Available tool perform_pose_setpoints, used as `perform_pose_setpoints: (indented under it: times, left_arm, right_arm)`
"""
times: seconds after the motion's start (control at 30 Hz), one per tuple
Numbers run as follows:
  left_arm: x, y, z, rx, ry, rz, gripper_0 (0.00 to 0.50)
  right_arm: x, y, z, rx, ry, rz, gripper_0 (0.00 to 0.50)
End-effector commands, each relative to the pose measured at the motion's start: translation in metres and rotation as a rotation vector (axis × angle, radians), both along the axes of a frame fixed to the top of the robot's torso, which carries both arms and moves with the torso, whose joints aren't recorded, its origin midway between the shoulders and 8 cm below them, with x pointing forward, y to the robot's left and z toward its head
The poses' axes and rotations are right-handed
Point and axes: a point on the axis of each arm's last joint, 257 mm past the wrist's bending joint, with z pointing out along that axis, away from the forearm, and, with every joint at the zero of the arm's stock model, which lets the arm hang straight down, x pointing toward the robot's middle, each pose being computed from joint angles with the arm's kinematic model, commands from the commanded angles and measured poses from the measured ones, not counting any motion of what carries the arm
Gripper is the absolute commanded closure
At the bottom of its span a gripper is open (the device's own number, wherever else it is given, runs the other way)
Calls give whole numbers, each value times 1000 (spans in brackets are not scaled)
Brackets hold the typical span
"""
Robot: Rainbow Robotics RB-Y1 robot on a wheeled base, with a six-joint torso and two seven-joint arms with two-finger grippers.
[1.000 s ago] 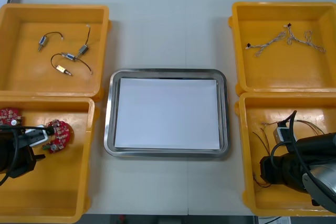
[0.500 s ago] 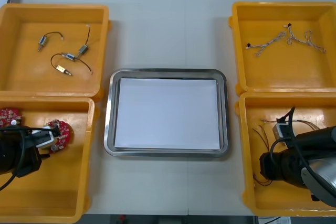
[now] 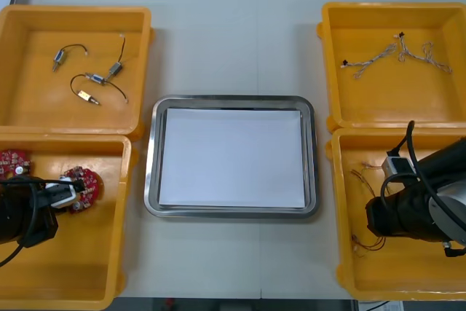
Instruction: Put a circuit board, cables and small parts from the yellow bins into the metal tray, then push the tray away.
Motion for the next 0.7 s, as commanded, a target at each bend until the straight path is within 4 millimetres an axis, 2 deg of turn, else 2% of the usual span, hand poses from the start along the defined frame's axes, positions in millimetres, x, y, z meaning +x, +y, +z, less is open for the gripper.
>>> perform_pose_setpoints:
  times: [0.03, 0.37, 0.57, 0.7]
  left_arm:
    - [8, -1, 8, 55, -33, -80, 500]
    - [8, 1, 14, 22, -52, -55, 500]
    - [2, 2, 26, -16, -49, -31, 500]
    - [-6, 4, 38, -21, -37, -25, 500]
  right_arm:
    - [14, -14, 36, -22, -30, 1, 500]
    - [7, -28, 81, -68, -18, -6, 500]
    - [29, -20, 119, -59, -125, 21, 500]
    - [36, -18, 134, -55, -170, 35, 500]
